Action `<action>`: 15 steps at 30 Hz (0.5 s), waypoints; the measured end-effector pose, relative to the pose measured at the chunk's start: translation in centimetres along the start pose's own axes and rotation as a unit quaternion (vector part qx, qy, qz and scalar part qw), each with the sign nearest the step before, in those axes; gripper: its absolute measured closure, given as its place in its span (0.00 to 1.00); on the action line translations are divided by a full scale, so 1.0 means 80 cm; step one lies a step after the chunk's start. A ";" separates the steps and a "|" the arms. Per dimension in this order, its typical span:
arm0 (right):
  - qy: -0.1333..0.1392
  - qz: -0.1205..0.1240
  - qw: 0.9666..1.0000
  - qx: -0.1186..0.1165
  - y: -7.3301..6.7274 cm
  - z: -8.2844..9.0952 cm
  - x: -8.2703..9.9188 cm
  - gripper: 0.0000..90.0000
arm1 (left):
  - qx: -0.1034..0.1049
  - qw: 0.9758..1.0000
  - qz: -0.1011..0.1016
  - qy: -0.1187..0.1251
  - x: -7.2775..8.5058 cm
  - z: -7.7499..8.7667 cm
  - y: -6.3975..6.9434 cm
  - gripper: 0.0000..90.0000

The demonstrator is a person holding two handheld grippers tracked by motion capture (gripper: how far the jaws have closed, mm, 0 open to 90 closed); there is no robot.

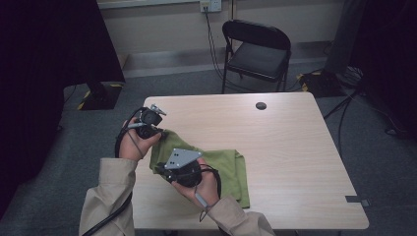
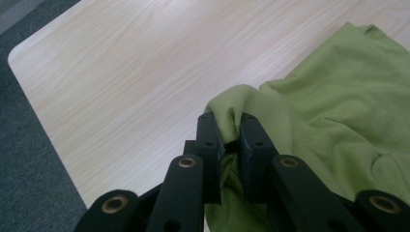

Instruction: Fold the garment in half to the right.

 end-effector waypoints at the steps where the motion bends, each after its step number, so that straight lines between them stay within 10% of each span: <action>1: 0.002 0.000 1.000 0.001 -0.001 0.001 -0.002 0.91 | 0.001 1.000 0.002 0.005 -0.002 0.005 0.000 0.90; 15: 0.027 -0.009 1.000 -0.001 0.005 0.017 -0.020 0.91 | -0.047 0.998 -0.023 -0.027 -0.019 0.024 0.006 0.90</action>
Point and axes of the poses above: each handheld gripper's, and its own axes: z roughly backward along the jaws, x roughly out of its underside, y roughly to its right, the point moved 5 cm from there along -z, roughly forward along the jaws, and after that the axes turned 8 degrees about -y, right-handed, at the moved point
